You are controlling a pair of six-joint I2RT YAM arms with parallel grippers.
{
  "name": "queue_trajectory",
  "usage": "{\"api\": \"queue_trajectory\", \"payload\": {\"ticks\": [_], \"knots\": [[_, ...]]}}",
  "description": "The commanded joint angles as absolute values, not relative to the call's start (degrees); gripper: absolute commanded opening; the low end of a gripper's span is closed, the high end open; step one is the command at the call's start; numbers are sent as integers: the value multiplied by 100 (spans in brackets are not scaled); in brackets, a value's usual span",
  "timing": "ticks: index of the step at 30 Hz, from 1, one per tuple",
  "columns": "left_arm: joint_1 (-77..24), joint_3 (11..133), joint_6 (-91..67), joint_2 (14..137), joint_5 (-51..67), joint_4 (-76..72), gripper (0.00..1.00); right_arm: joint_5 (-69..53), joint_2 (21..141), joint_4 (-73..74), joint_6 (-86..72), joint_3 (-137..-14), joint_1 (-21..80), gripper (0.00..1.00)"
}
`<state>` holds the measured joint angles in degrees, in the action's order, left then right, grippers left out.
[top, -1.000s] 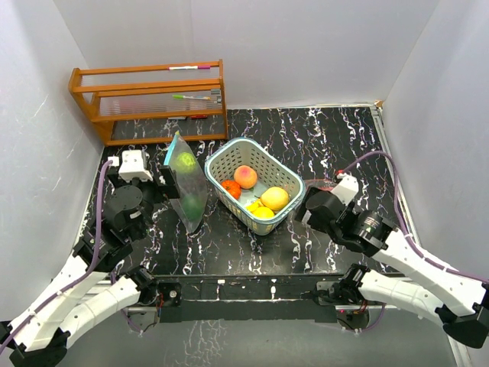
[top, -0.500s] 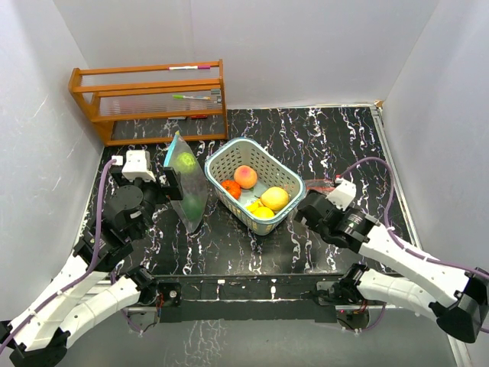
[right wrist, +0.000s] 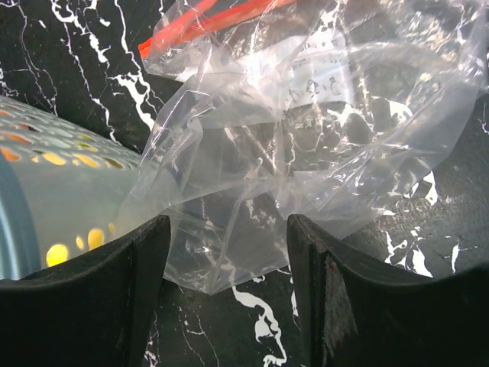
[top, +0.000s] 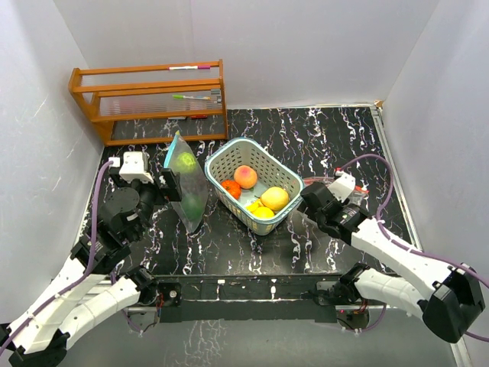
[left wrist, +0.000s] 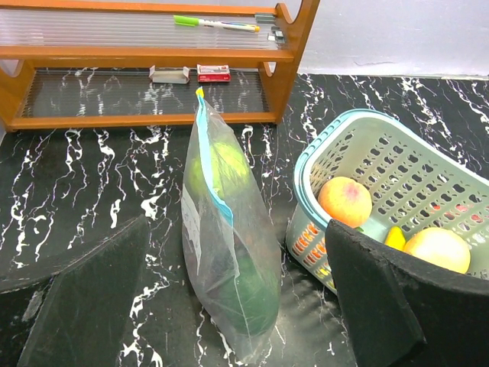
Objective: Place the food in the zip-top bag and seal the zipper
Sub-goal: Pick up the zipper food storage bag at the center of the board.
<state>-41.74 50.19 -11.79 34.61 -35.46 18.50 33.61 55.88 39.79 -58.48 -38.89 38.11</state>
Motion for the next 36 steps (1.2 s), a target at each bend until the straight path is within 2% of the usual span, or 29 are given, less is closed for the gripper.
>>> {"api": "queue_trajectory", "payload": {"ticks": [1, 8, 12, 15, 24, 28, 36], "knots": [[-4148, 4973, -1125, 3419, -3508, 1912, 97, 3263, 5599, 3148, -5475, -3762, 3566, 62], [-4148, 5011, -1127, 3437, -3502, 1959, 97, 2999, 5841, 2548, -5214, -3506, 3229, 45], [-4148, 5043, -1092, 3410, -3532, 1987, 97, 3017, 5868, 2420, -5102, -3478, 3181, 21], [-4146, 5069, -1085, 3401, -3540, 2020, 97, 3164, 5670, 2520, -4949, -3552, 3179, 8], [-4144, 5342, -1025, 3551, -3436, 2056, 97, 3331, 4243, 3499, -4093, -4443, 3179, 8], [-4148, 5549, -967, 3652, -3345, 2044, 97, 2881, 3579, 3238, -3387, -4878, 3181, 8], [-4148, 5575, -1148, 3665, -3082, 2023, 97, 1625, 3449, 2927, -2657, -5883, 3182, 8]]}}
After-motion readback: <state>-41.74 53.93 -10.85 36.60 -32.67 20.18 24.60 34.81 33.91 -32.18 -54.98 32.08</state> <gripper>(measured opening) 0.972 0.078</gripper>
